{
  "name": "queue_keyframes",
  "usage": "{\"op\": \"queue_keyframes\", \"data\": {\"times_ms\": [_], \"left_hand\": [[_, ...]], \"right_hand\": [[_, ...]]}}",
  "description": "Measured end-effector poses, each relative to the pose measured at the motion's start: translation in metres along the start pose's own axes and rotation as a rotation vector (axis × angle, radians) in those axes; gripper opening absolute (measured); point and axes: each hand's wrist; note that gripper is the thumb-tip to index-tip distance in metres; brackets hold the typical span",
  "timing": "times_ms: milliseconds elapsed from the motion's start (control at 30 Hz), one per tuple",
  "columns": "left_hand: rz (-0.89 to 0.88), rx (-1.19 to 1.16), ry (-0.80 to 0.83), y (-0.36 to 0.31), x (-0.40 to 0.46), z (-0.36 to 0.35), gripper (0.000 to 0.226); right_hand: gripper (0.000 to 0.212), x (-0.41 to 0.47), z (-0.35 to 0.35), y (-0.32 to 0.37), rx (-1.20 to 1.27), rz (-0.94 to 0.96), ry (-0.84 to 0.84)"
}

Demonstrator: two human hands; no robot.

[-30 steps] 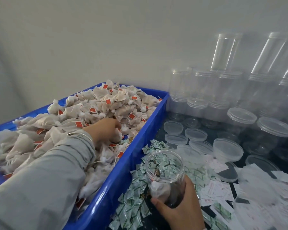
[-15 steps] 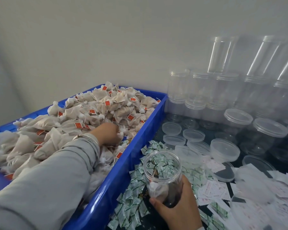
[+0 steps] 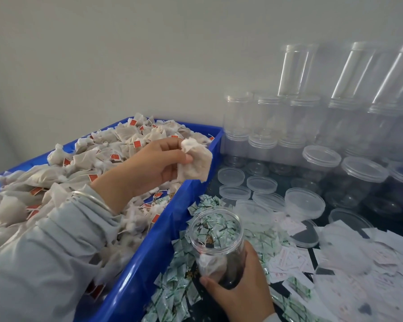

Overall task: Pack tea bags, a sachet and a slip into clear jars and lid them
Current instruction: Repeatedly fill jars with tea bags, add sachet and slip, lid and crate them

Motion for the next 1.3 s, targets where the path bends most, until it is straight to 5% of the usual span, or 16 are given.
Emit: {"op": "queue_keyframes", "data": {"times_ms": [300,400,567,700,867,1000,1100,1200,1300], "left_hand": [[0.026,0.237,0.239,0.001,-0.013,-0.012,0.024],[0.025,0.271,0.102,0.000,-0.005,-0.002,0.033],[0.005,0.294,-0.203,0.002,0.009,0.026,0.009],[-0.005,0.634,-0.467,0.012,0.019,0.057,0.012],[0.184,1.199,-0.359,0.041,0.025,0.083,0.011],[0.367,1.536,-0.272,0.055,0.026,0.095,0.036],[0.328,1.677,-0.365,0.056,0.025,0.099,0.053],[0.199,1.668,-0.610,0.048,0.020,0.098,0.045],[0.295,1.667,-0.740,0.041,0.013,0.106,0.041]], "right_hand": [[0.120,0.001,0.001,0.002,0.065,-0.023,0.031],[0.115,0.000,0.001,0.002,0.088,-0.022,0.044],[0.117,0.000,0.001,0.003,0.092,-0.028,0.067],[0.116,0.000,0.002,0.004,0.087,-0.029,0.063],[0.118,-0.002,0.000,0.004,0.050,-0.010,0.066],[0.118,-0.003,0.001,0.005,0.064,-0.020,0.064],[0.117,-0.004,0.001,0.004,0.058,-0.023,0.052],[0.117,-0.003,0.001,0.004,0.044,-0.009,0.042],[0.120,-0.003,0.000,0.005,0.070,-0.015,0.055]]}}
Point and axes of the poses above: each hand's wrist, its own x-axis towards the middle knuckle, its own z-axis out of the back of the hand, y = z × x, and after that the axes turned 8 degrees about -x, right-handed
